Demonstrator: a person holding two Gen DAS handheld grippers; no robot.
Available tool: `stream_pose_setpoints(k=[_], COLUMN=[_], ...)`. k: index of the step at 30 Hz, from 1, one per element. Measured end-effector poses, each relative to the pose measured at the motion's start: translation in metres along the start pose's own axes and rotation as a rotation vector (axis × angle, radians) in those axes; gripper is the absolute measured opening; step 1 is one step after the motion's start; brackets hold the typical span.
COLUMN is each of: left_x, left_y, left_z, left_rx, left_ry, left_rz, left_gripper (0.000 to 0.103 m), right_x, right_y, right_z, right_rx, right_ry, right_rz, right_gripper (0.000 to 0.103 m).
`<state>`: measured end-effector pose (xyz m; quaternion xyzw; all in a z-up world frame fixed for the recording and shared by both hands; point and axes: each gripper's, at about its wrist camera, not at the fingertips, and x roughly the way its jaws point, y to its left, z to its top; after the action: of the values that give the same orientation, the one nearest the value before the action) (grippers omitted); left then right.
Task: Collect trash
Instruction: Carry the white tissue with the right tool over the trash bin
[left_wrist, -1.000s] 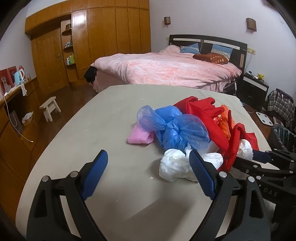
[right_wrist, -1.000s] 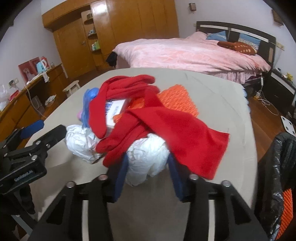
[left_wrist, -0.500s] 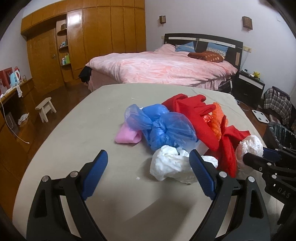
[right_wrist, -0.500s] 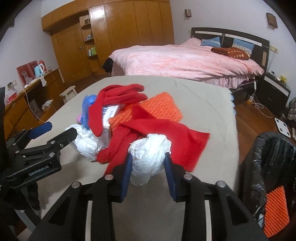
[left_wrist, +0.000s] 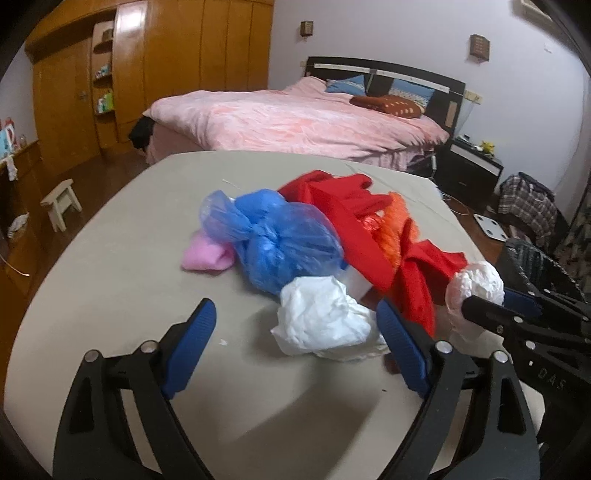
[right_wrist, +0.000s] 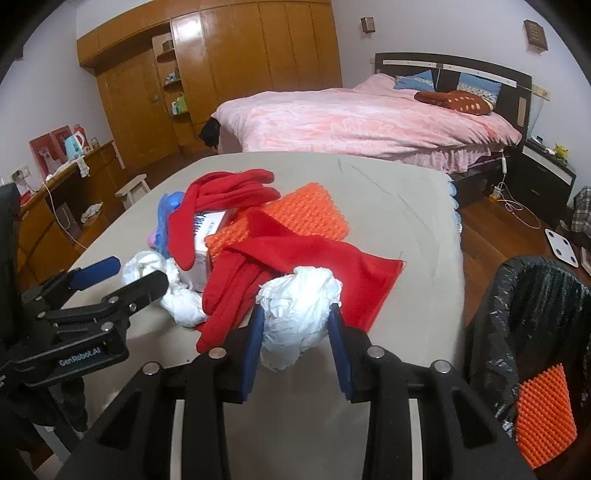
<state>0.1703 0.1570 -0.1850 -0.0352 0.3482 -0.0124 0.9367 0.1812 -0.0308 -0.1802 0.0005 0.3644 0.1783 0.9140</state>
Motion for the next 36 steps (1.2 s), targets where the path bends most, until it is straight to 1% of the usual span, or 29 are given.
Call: stream_pose_setpoints(k=[2, 4, 5, 7, 12, 16, 25, 29, 36], left_x=[0.0, 0.001, 0.002, 0.002, 0.001, -0.004, -0.032, -0.046, -0.056], left_y=[-0.004, -0.009, -0.011, -0.016, -0.023, -0.024, -0.024, -0.031, -0.047], left_z=[-0.001, -0.002, -0.003, -0.003, -0.004, -0.003, 0.001, 0.007, 0.016], left_rx=[0.006, 0.017, 0.02, 0.03, 0.04, 0.025, 0.029, 0.054, 0.059], left_ry=[0.004, 0.009, 0.008, 0.005, -0.005, -0.013, -0.051, -0.081, -0.107], left_rz=[-0.022, -0.041, -0.047, -0.073, -0.065, -0.05, -0.033, -0.041, -0.059], left_gripper=[0.076, 0.064, 0.061, 0.044, 0.034, 0.031, 0.029, 0.029, 0.029], right_x=[-0.001, -0.002, -0.002, -0.002, -0.006, -0.014, -0.042, -0.056, -0.081], right_y=[-0.002, -0.003, -0.004, -0.004, -0.005, -0.007, -0.01, -0.012, -0.022], right_z=[0.0, 0.0, 0.0, 0.0, 0.0, 0.001, 0.003, 0.004, 0.01], right_rx=[0.001, 0.004, 0.005, 0.004, 0.002, 0.003, 0.014, 0.009, 0.026], right_ry=[-0.001, -0.001, -0.001, -0.001, -0.01, -0.026, -0.061, -0.076, -0.119], right_rz=[-0.003, -0.006, -0.008, -0.009, -0.009, -0.004, 0.02, 0.012, -0.014], right_gripper=[0.035, 0.035, 0.035, 0.035, 0.035, 0.035, 0.035, 0.035, 0.035])
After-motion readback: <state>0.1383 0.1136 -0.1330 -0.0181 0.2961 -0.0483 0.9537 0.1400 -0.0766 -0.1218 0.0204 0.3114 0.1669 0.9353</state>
